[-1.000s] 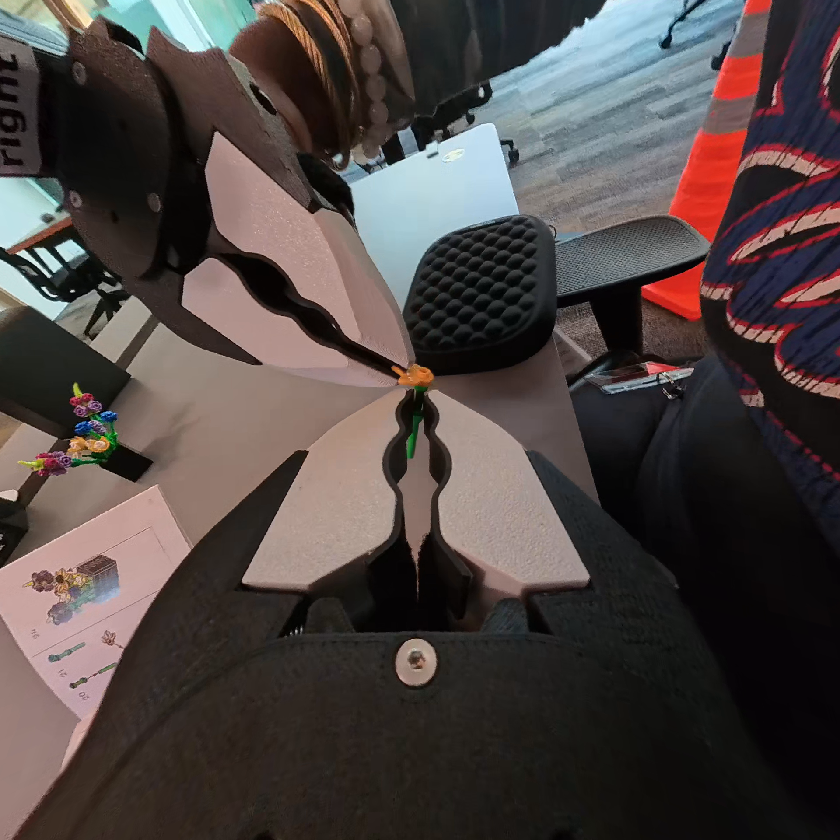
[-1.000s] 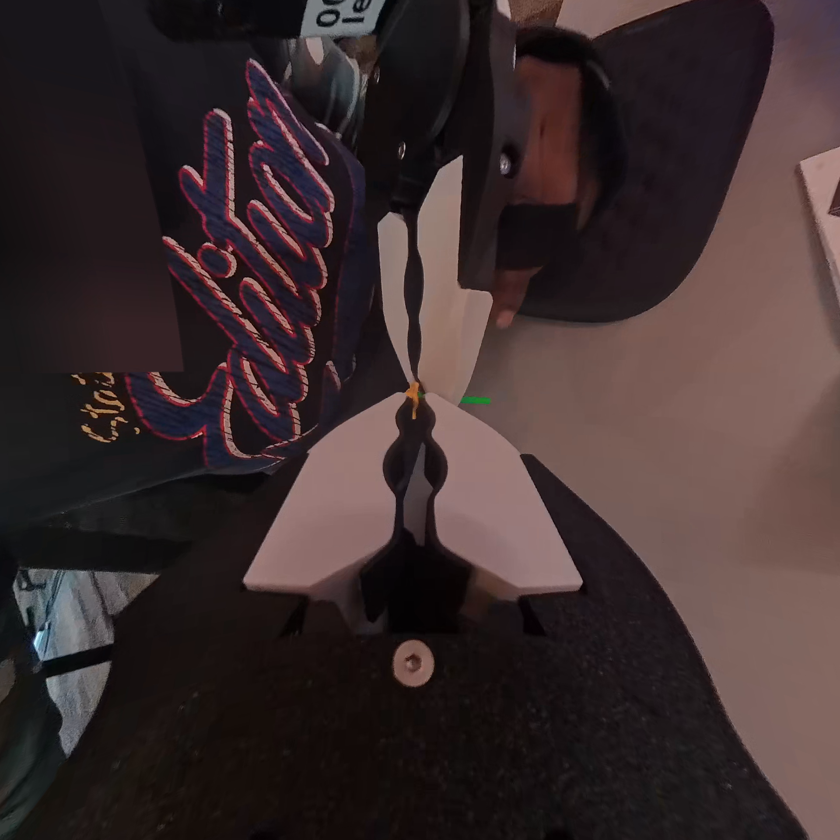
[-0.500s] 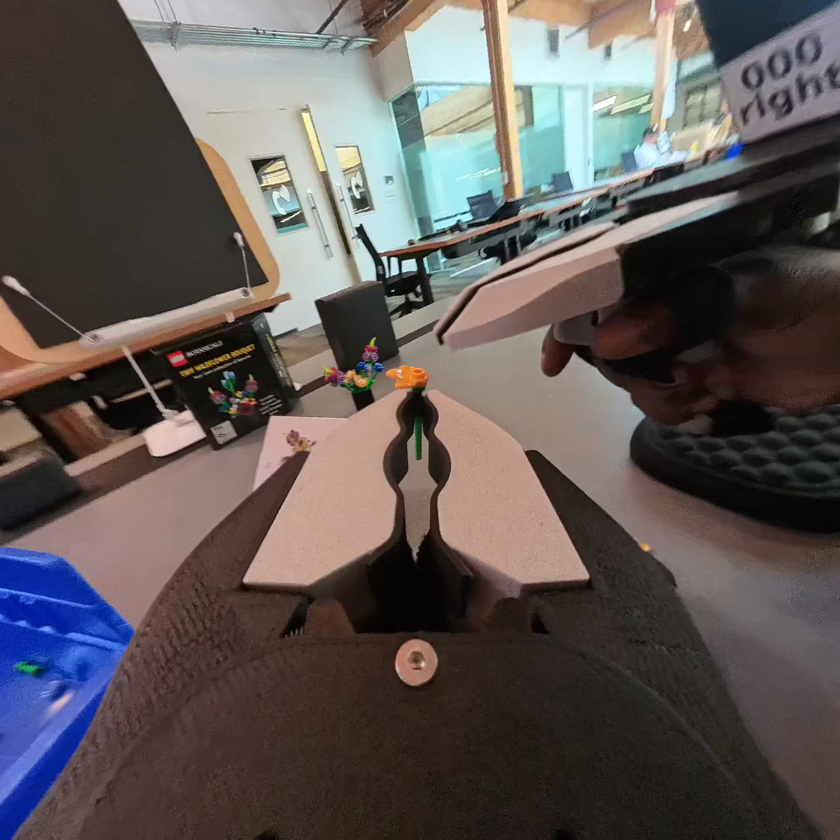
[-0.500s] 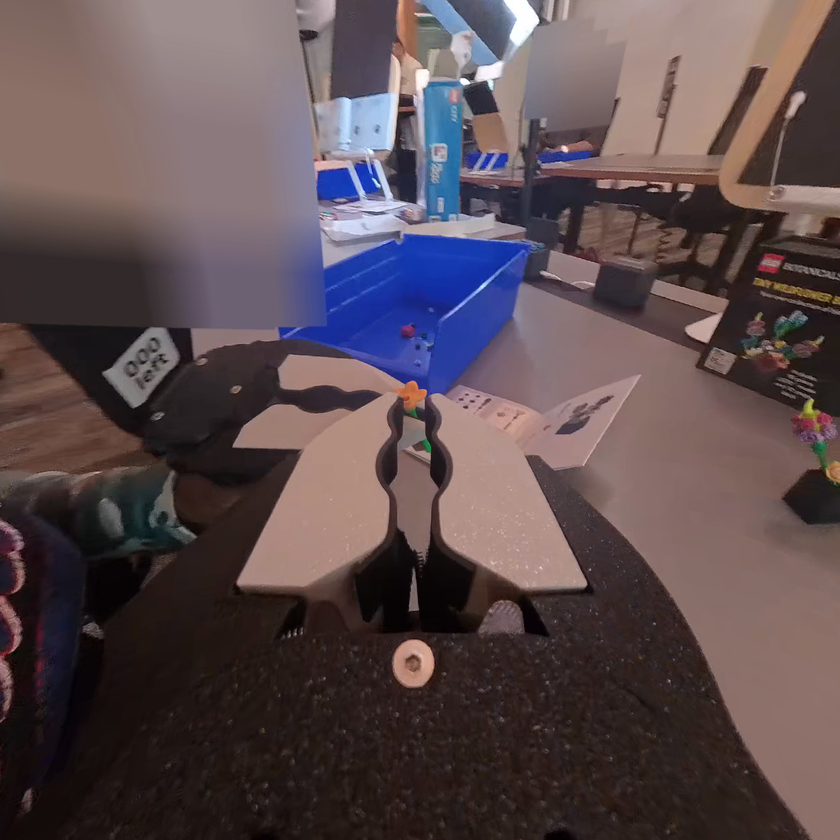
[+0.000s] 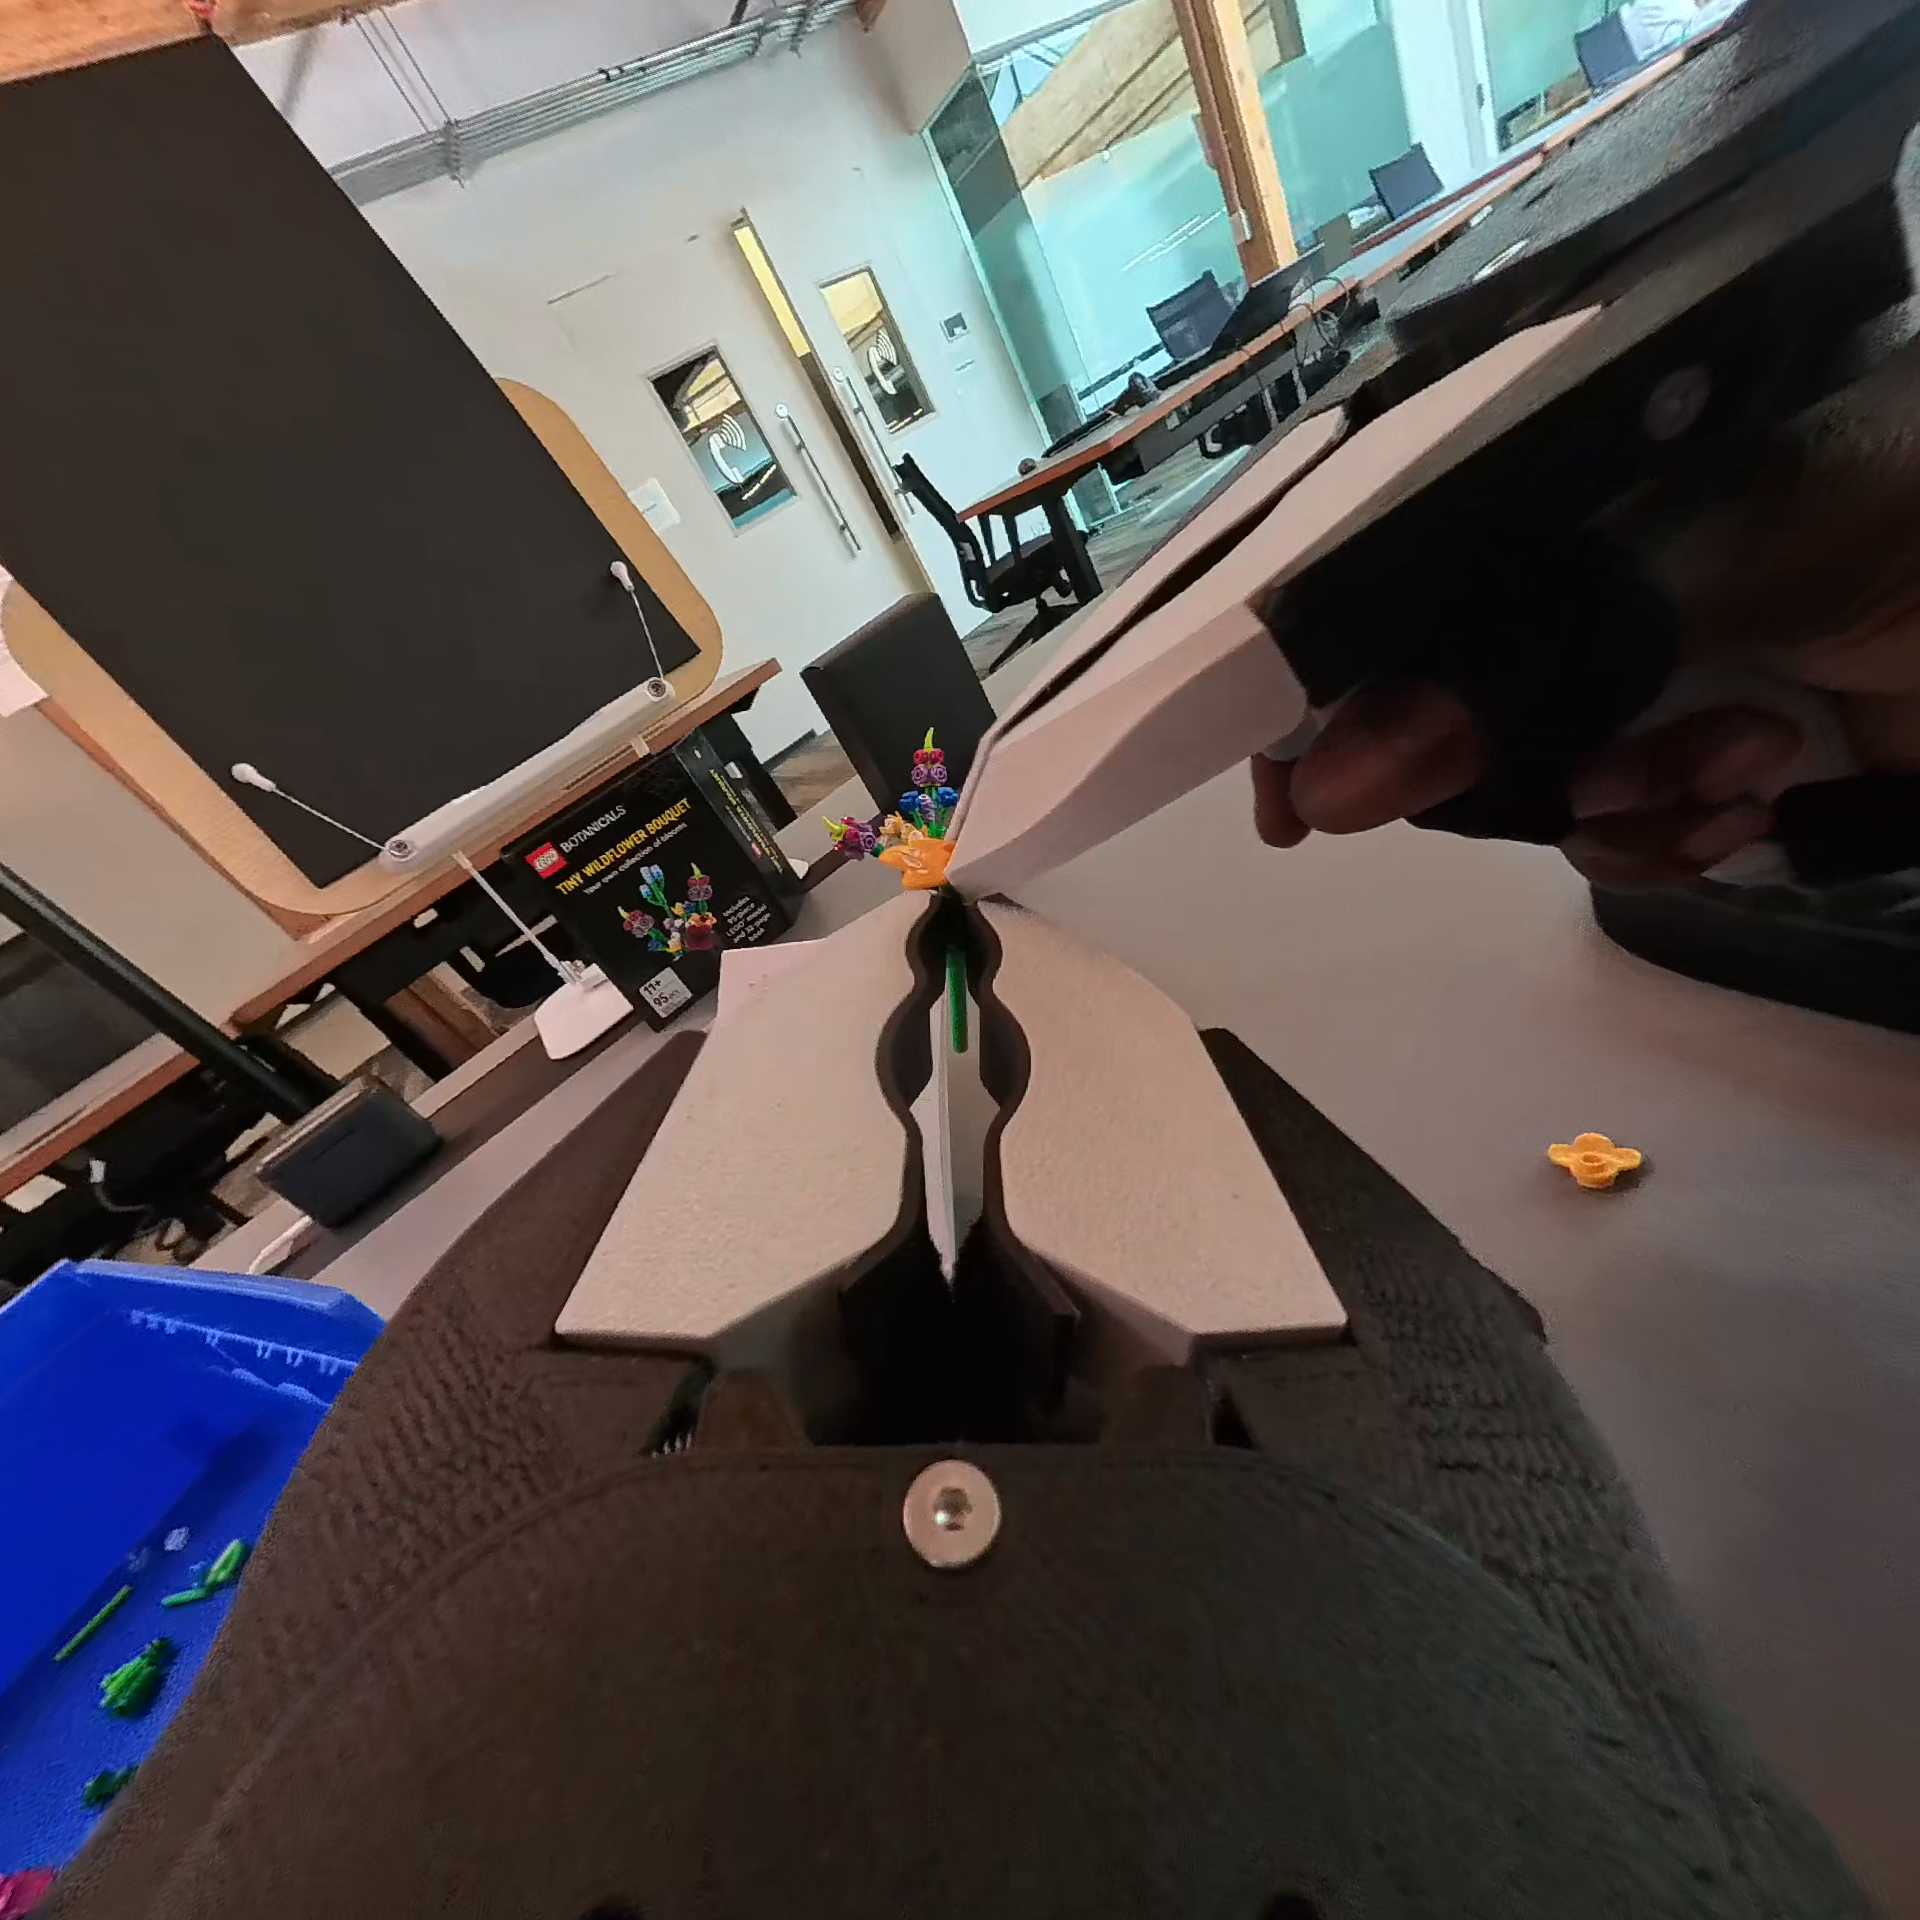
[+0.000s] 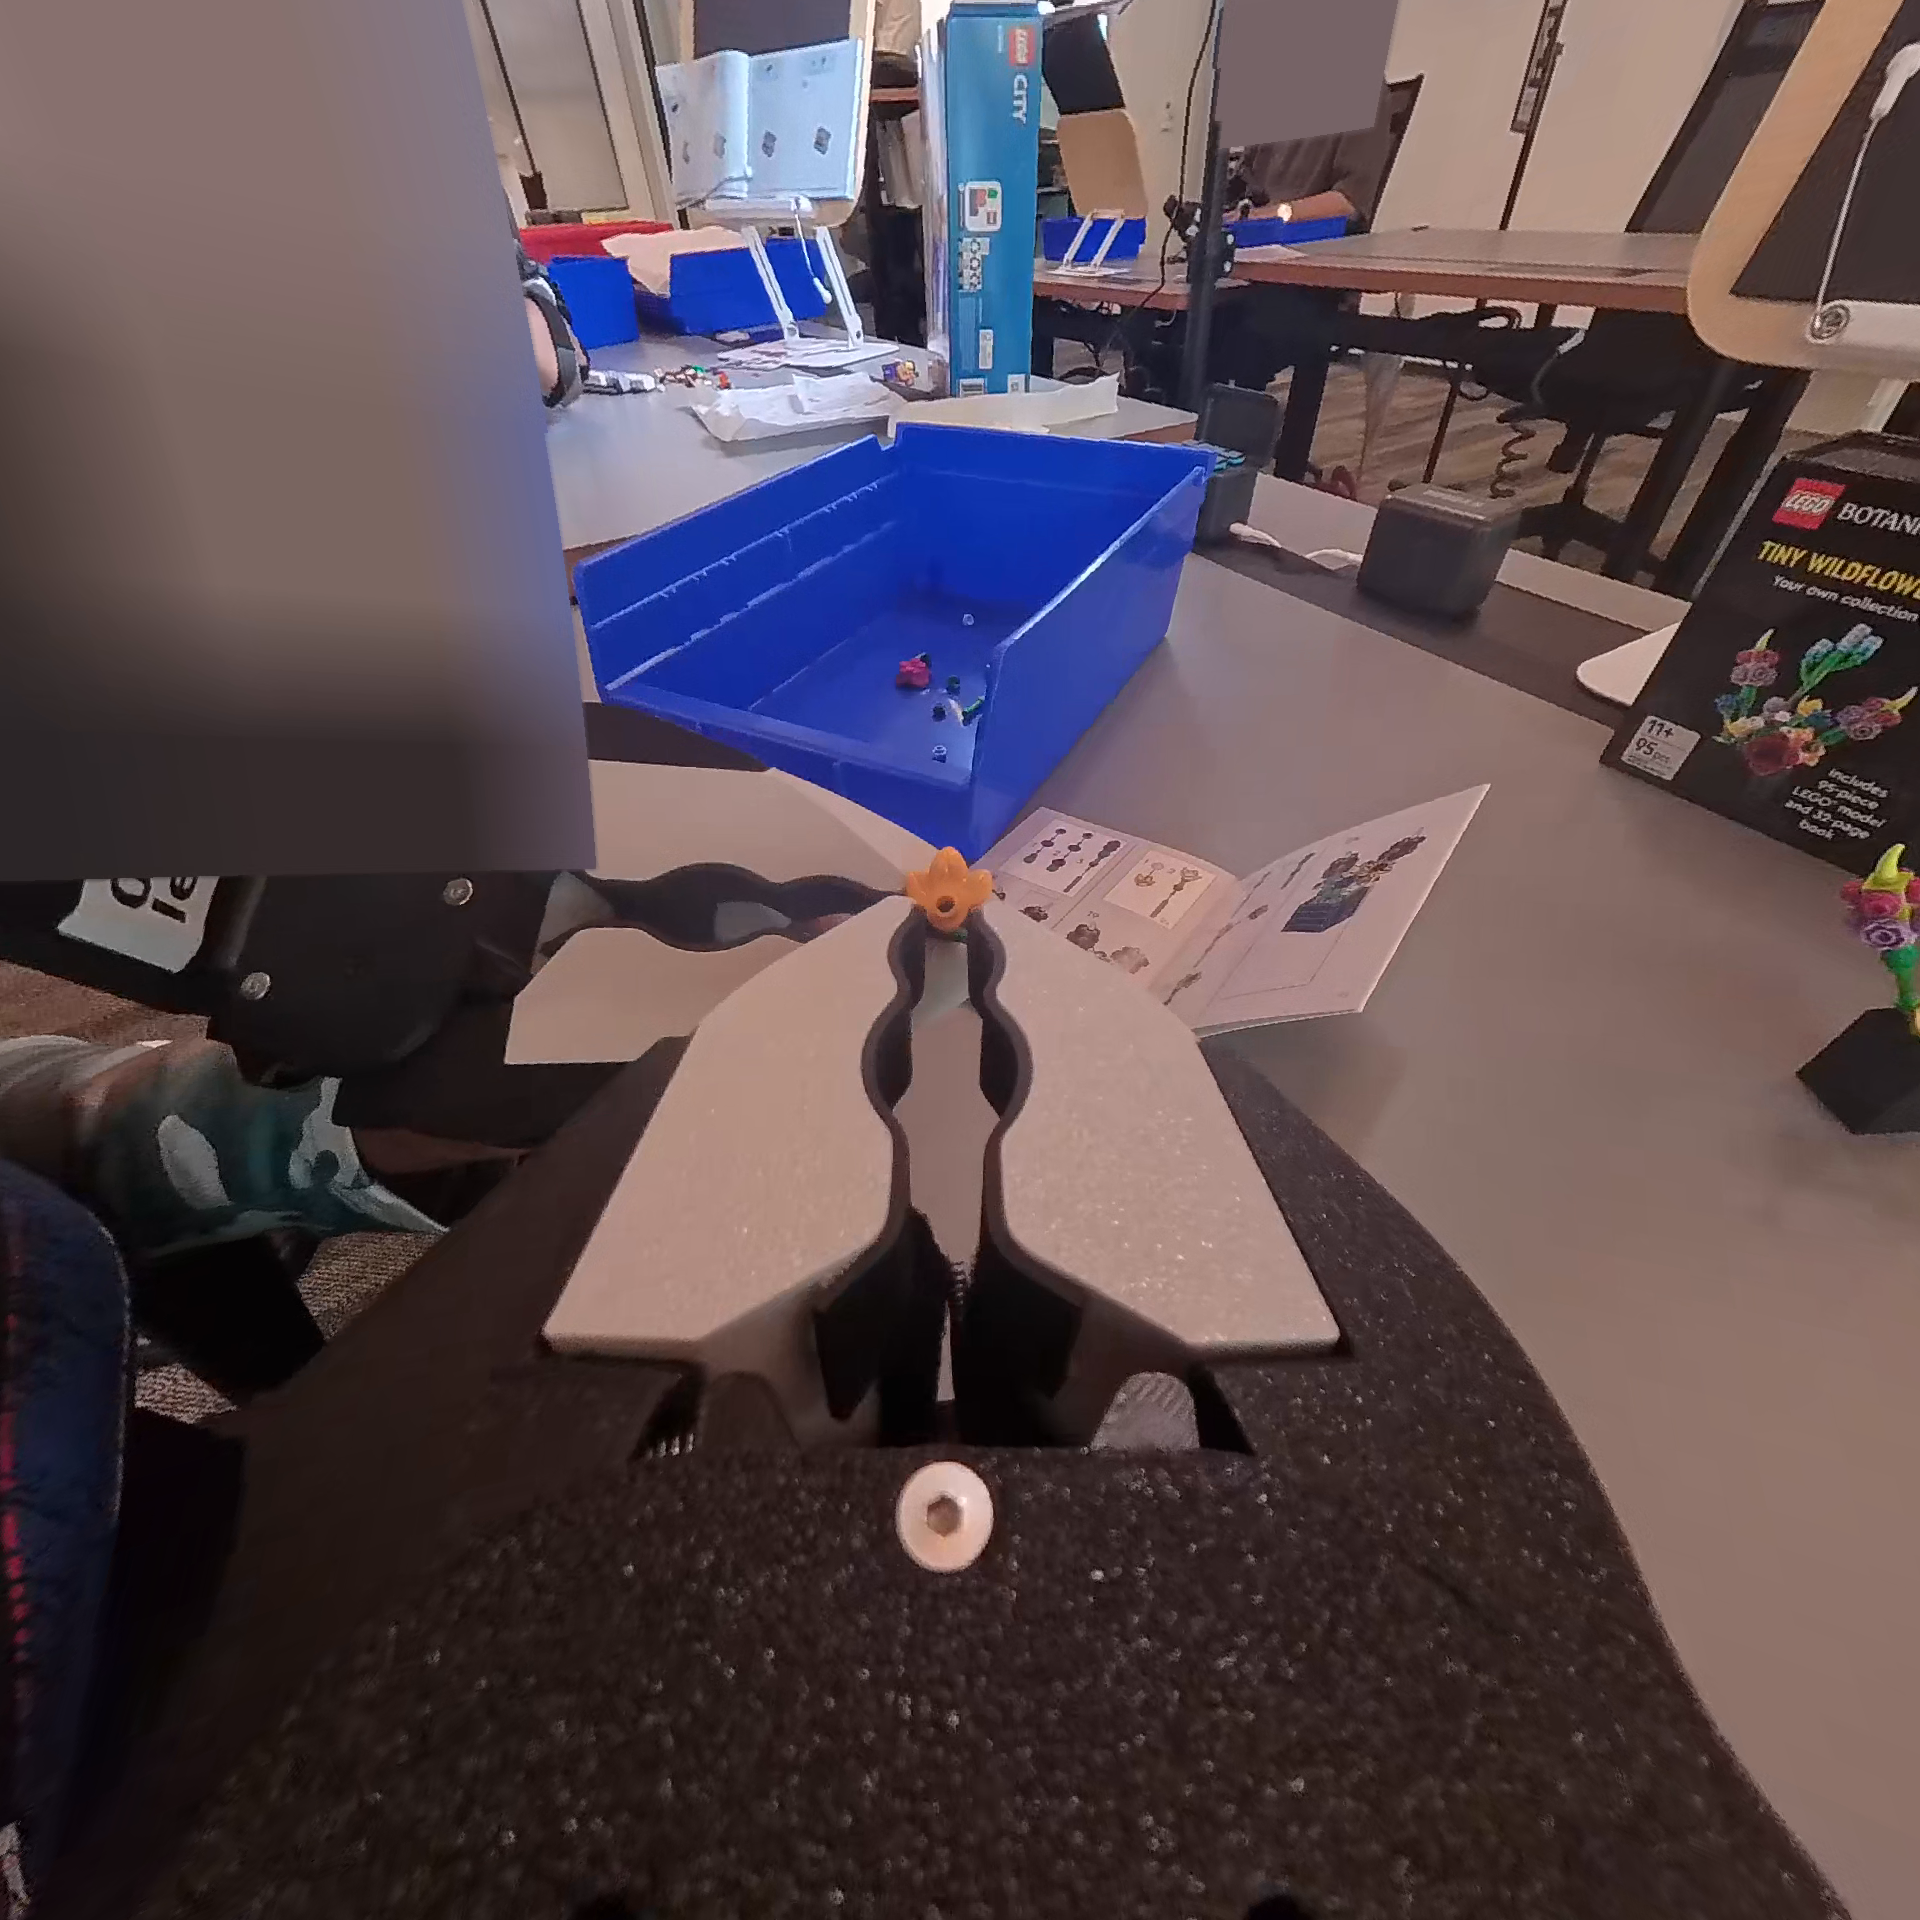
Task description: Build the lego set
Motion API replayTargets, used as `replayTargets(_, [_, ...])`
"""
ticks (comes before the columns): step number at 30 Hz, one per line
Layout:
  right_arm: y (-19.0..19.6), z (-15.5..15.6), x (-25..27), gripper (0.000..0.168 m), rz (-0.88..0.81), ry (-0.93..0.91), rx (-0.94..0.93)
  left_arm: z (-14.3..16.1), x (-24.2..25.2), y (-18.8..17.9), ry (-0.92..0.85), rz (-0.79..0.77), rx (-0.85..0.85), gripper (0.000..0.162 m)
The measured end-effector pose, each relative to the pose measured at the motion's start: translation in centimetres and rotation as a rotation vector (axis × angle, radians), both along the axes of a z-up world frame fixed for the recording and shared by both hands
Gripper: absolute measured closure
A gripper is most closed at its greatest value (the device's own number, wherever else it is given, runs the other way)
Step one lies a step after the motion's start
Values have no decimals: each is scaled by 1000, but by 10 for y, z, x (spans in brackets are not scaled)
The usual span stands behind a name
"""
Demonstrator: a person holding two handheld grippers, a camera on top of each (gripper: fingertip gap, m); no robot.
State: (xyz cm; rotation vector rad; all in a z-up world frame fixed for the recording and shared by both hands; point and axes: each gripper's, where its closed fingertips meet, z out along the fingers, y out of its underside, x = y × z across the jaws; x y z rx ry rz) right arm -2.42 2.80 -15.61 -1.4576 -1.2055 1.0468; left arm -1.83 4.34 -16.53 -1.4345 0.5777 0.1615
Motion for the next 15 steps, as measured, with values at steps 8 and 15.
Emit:
replayTargets(8, [-1,-4,7,161,110,18,-55,-5,6,1,-13,-88,-67,147])
replayTargets(15, [-5,-3,15,161,245,91,-199,-15,15,-2,4,-194,-157,148])
